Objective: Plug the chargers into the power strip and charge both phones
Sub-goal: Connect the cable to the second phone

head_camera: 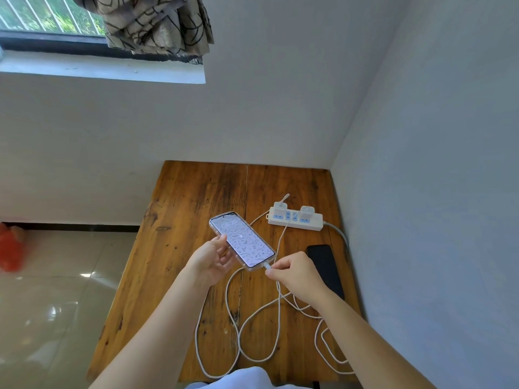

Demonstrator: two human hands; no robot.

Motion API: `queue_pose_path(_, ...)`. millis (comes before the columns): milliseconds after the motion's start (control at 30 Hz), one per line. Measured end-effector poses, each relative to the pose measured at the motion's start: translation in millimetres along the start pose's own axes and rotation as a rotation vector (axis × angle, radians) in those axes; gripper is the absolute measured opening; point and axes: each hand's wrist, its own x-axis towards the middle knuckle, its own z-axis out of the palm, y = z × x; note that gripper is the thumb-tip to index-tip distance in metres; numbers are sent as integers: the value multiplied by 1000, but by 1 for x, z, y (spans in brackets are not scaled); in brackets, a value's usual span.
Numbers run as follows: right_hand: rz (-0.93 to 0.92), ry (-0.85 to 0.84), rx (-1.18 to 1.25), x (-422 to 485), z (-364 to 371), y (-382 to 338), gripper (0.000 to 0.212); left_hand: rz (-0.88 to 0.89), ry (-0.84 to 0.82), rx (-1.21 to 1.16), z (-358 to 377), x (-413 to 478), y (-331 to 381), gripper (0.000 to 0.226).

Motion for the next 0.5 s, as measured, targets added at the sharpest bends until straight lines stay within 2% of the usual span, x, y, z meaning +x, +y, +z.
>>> queue_pose_path(167,102,-41,114,11,7,-2,11,-24,-4,-15,-7,8,2,31)
queue_pose_path(333,251,-160,235,26,11,-5,14,-45,12,-17,-13,20,6,38)
queue_pose_path(500,327,-161,280,41,23,-5,13,-74,33,-10,-21,36,12,42)
